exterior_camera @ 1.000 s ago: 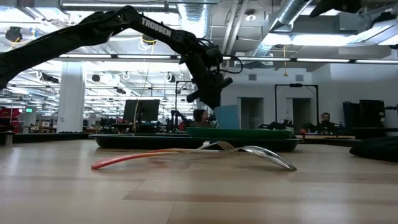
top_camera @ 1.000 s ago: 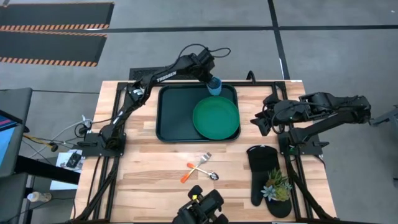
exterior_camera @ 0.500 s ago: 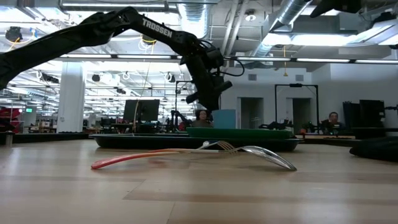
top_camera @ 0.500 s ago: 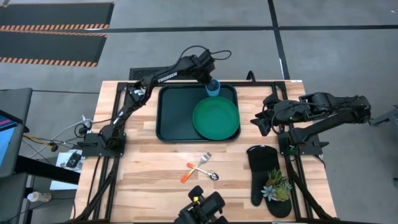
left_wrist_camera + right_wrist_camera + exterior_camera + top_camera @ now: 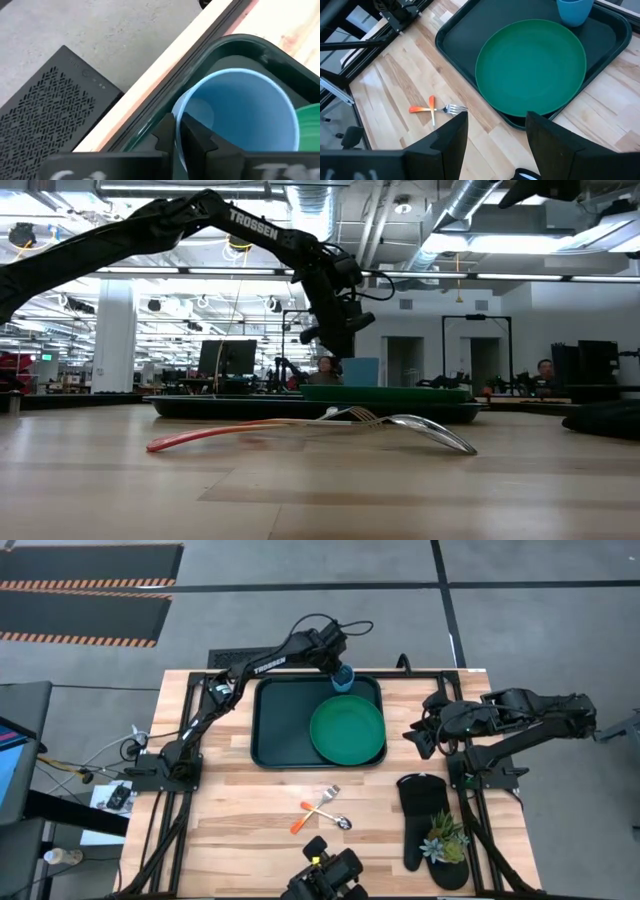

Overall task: Pick and place plate/cup/fork/spoon on tray
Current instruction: Put the blue cup on top of the green plate on the black tray, then put the orange spoon to the left of the green plate on the black tray

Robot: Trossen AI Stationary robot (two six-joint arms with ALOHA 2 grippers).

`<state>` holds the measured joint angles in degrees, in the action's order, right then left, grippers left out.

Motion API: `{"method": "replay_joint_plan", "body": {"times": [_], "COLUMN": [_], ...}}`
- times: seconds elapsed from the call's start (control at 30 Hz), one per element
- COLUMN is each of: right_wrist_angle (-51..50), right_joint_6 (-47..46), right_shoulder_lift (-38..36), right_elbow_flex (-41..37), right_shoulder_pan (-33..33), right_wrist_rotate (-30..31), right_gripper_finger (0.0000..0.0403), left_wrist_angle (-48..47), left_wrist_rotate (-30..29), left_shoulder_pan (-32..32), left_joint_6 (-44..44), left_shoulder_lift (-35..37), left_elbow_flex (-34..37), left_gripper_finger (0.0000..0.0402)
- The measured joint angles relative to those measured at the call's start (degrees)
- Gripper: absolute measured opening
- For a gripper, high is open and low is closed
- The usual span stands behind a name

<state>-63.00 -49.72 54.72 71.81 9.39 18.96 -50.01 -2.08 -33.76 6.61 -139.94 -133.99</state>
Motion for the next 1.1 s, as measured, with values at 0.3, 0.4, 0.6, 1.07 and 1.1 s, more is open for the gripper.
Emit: {"method": "replay_joint_plan", "body": {"times": [0.3,0.4,0.6,1.07,1.1], "right_wrist_angle": [0.00,0.00,0.00,0.01,0.00], "right_joint_6": [0.07,0.09,0.17,0.73,0.74], "right_shoulder_lift": [0.02,0.00,0.00,-0.01,-0.14], "right_elbow_flex": [0.00,0.00,0.00,0.00,0.00], "right_shoulder_pan": [0.00,0.00,0.00,-0.01,0.00], "right_wrist_rotate": [-0.02,-0.02,-0.02,-0.03,-0.04], "right_gripper_finger": [0.0223,0.0223,0.0223,0.0223,0.0223], "left_wrist_angle": [0.53,0.53,0.24,-9.38,-10.31], "left_wrist_rotate": [0.74,0.76,1.11,5.79,6.64], "left_shoulder_pan": [0.00,0.00,-0.13,-0.40,-0.26], "left_joint_6": [0.51,0.52,0.58,1.60,1.60], "left_shoulder_lift": [0.02,0.02,0.87,8.37,9.18], "left_elbow_flex": [0.00,0.00,-0.90,-0.96,-0.96], "left_gripper_finger": [0.0114,0.0138,0.0182,0.0218,0.0218]}}
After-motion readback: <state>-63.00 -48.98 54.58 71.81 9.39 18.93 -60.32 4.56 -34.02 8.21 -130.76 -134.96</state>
